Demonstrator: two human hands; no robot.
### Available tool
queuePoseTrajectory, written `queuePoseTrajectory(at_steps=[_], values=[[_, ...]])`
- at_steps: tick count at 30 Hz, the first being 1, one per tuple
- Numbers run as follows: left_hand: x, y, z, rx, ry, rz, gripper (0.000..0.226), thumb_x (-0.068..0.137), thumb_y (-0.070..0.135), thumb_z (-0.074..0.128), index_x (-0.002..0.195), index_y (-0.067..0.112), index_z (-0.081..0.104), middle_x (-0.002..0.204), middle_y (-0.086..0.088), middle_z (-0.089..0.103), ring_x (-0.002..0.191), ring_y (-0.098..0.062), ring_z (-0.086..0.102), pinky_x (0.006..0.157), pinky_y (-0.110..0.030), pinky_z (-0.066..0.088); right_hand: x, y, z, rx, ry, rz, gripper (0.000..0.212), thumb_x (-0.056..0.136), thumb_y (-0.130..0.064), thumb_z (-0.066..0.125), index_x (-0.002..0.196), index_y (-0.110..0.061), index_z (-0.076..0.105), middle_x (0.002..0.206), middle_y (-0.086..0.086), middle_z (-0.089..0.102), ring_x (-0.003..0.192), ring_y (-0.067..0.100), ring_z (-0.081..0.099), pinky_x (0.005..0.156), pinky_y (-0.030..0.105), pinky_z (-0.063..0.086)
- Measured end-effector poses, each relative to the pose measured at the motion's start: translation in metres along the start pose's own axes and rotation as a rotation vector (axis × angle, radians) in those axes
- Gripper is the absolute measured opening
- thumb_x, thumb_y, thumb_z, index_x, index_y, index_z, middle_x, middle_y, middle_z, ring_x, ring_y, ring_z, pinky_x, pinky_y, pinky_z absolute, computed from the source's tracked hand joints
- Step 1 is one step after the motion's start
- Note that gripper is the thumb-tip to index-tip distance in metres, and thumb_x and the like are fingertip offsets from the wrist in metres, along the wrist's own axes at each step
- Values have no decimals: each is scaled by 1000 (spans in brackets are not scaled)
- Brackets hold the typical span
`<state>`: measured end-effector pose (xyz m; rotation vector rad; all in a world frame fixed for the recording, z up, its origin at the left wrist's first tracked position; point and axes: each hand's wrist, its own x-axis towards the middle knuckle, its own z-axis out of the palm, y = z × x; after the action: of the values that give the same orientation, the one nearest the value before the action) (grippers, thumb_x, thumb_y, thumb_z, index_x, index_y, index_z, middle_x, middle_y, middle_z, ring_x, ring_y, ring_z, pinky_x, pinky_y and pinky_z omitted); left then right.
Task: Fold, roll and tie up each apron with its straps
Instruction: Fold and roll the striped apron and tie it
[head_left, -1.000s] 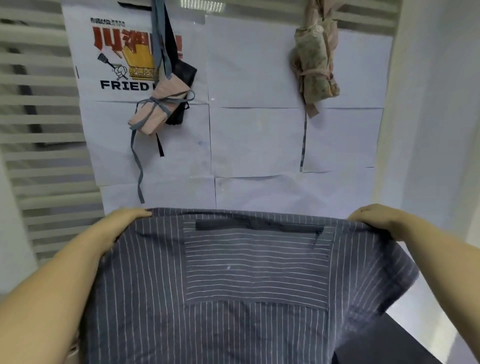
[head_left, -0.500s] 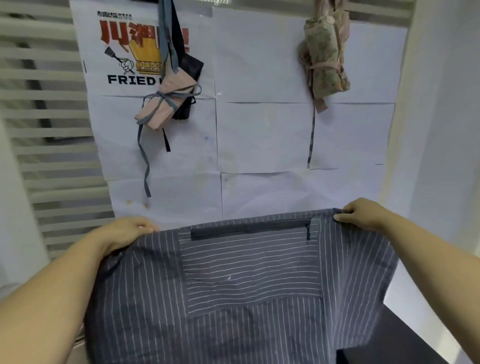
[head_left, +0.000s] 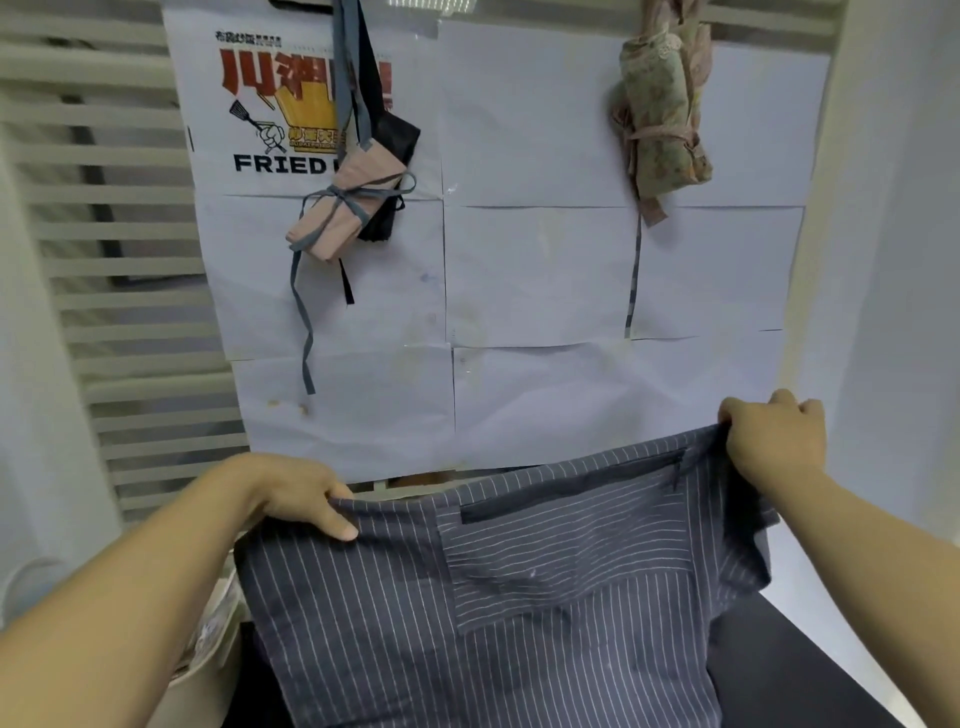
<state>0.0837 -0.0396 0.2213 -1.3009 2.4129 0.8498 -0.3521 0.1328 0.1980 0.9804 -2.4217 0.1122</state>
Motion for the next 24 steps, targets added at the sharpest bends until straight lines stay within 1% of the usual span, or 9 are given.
queuePoseTrajectory(at_steps=[3, 6, 8, 10, 14, 17, 21, 22, 24], values=[[8, 1, 0, 132, 116, 0, 15, 91, 21, 62, 100, 31, 70, 102, 9, 70, 98, -12, 64, 95, -31, 47, -1, -3, 0, 94, -109, 81, 35, 84, -3, 45, 103, -27, 62, 77, -3, 49, 80, 21, 50, 70, 28, 33], [8, -12, -1, 34, 129, -12, 14, 84, 18, 71, 96, 26, 70, 98, 6, 72, 97, -14, 66, 94, -30, 50, 4, 4, -1, 342, -294, 167, 32, 80, 6, 56, 101, -17, 64, 95, 8, 61, 80, 27, 54, 66, 29, 41], [4, -23, -1, -245, 139, 48, 17, 84, 14, 70, 101, 18, 71, 103, -2, 73, 101, -21, 67, 94, -34, 50, 7, 10, -5, 391, -327, 148, 24, 80, -6, 71, 101, -15, 66, 108, 9, 65, 91, 26, 58, 73, 29, 46], [3, -26, 2, -675, 250, 129, 24, 88, 8, 63, 111, 17, 67, 112, -8, 69, 104, -24, 64, 91, -36, 51, 8, 12, -2, 508, -306, 205, 27, 90, -29, 64, 111, -12, 65, 112, 6, 63, 107, 23, 60, 83, 26, 49], [8, -6, 11, -1272, 525, 241, 28, 99, 3, 43, 109, 18, 64, 93, -9, 71, 79, -18, 66, 58, -24, 58, -5, 3, 8, 881, -66, 323, 19, 84, 10, 49, 85, -4, 62, 87, 18, 63, 97, 35, 62, 75, 32, 47], [1, 8, 10, -1307, 617, 221, 29, 101, 3, 37, 111, 18, 60, 95, -8, 64, 80, -18, 61, 48, -19, 54, -14, -4, 12, 807, 24, 129, 26, 79, 10, 51, 98, -4, 63, 101, 20, 59, 89, 33, 52, 73, 32, 38], [-14, -9, -3, -1118, 494, 196, 21, 91, 8, 58, 106, 19, 68, 119, -12, 65, 96, -21, 63, 74, -32, 53, -11, 10, 5, 622, -5, -42, 29, 81, -20, 74, 105, -5, 66, 116, 19, 49, 104, 35, 53, 90, 38, 43], [-20, -13, -7, -1091, 458, 201, 23, 80, 12, 71, 102, 19, 71, 119, -12, 66, 97, -23, 65, 78, -34, 53, -7, 13, 3, 592, 12, -71, 27, 83, -24, 73, 101, -4, 68, 116, 18, 49, 106, 34, 53, 91, 38, 42], [-29, -21, -14, -1039, 381, 220, 57, 37, 27, 97, 89, 17, 78, 107, -10, 72, 89, -23, 71, 70, -33, 59, 0, 18, -5, 553, 49, -139, 25, 88, -25, 67, 93, -1, 70, 112, 18, 50, 106, 32, 52, 92, 37, 41]])
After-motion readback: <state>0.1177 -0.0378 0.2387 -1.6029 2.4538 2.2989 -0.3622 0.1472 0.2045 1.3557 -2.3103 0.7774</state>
